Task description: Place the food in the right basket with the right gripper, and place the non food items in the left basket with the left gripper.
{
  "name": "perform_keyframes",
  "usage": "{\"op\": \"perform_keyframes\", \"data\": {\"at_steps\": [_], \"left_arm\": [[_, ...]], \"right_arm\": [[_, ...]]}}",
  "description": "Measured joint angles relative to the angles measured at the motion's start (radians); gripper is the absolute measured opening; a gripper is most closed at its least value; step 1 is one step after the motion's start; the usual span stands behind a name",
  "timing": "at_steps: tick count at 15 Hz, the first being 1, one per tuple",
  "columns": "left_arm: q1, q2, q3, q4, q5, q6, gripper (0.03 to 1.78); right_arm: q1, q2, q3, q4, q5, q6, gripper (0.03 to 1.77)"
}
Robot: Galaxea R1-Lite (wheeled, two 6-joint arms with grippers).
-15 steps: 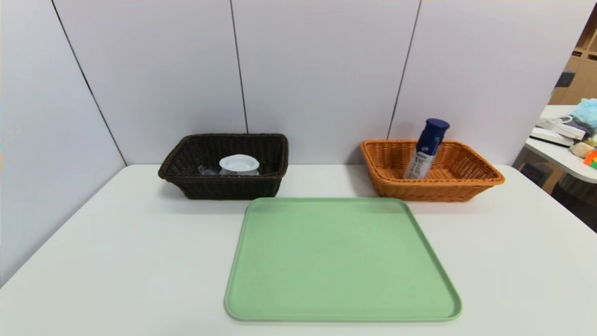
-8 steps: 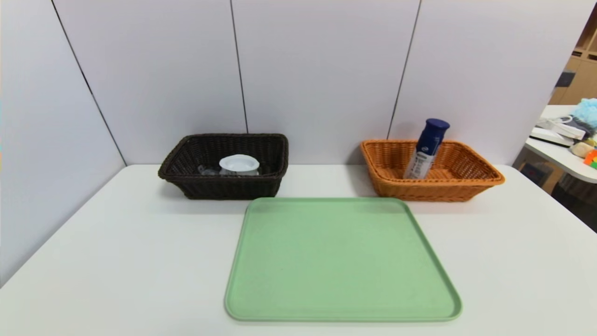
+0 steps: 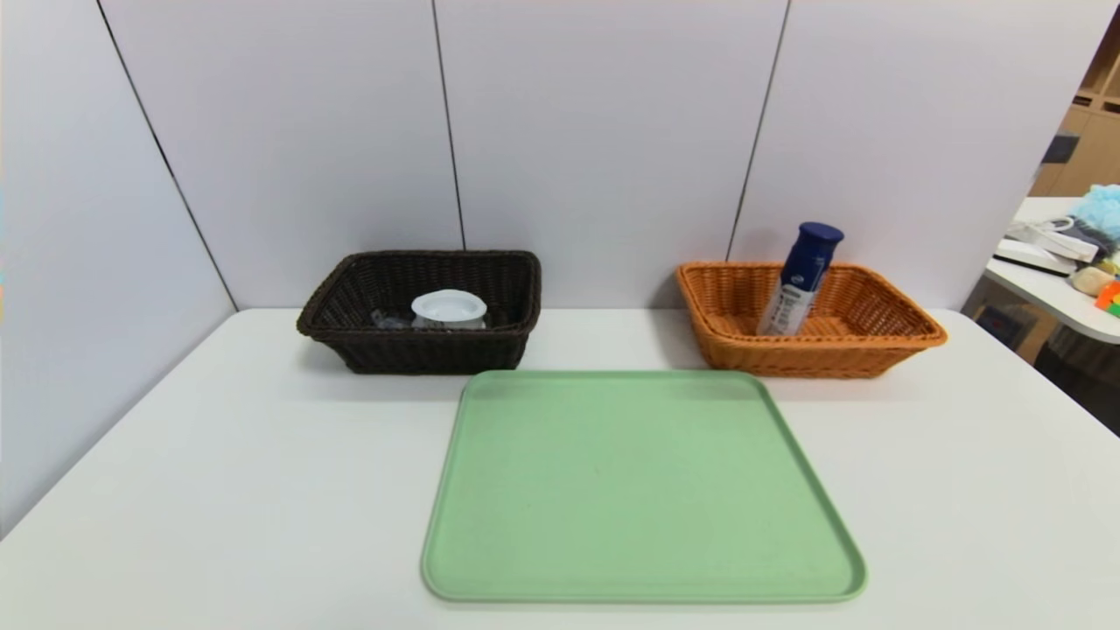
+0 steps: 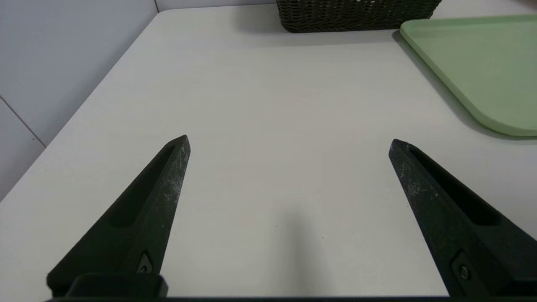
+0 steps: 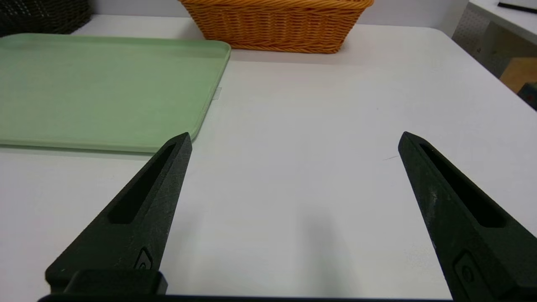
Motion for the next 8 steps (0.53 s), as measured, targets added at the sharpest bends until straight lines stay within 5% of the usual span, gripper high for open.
{"op": "perform_keyframes", "data": {"at_steps": [8], "left_arm": [[0.0, 0.0, 0.0, -0.003, 0.026, -0.078, 1.69]], "right_arm": [[0.0, 0.0, 0.0, 0.001, -0.003, 0.011, 1.7]]}}
